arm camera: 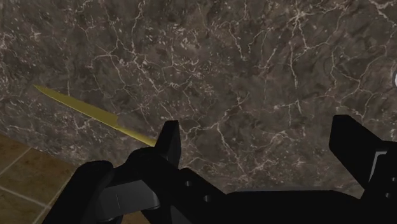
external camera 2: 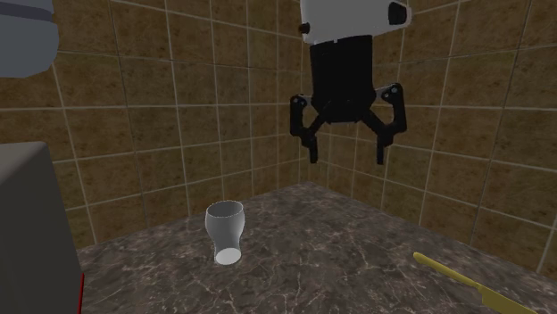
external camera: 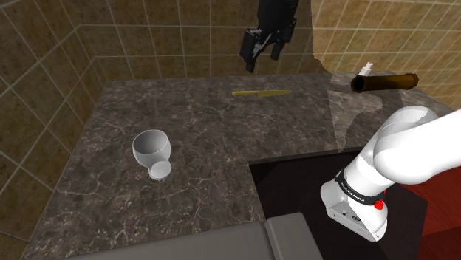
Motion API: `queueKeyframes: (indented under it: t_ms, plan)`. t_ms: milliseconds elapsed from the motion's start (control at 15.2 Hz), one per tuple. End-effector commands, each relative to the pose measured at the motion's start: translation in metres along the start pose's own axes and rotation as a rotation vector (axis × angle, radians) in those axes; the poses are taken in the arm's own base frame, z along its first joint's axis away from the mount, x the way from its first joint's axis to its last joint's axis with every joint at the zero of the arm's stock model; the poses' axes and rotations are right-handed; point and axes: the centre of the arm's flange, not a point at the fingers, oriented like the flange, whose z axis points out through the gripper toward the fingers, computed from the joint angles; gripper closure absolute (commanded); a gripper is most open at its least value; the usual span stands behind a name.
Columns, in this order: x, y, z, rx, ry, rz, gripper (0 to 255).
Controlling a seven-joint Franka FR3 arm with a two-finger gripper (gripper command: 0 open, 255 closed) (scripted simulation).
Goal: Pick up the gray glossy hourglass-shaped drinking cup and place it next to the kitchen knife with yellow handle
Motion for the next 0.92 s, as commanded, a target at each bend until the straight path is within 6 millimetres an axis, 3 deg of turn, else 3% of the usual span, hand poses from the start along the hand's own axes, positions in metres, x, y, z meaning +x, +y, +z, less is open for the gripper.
queueKeyframes:
  t_ms: [0,858]
  plan:
    - [0.001,-0.025,0.014,-0.008,-0.003,0.017,0]
    - [0.035,-0.185,0.088,-0.06,-0.025,0.109,0]
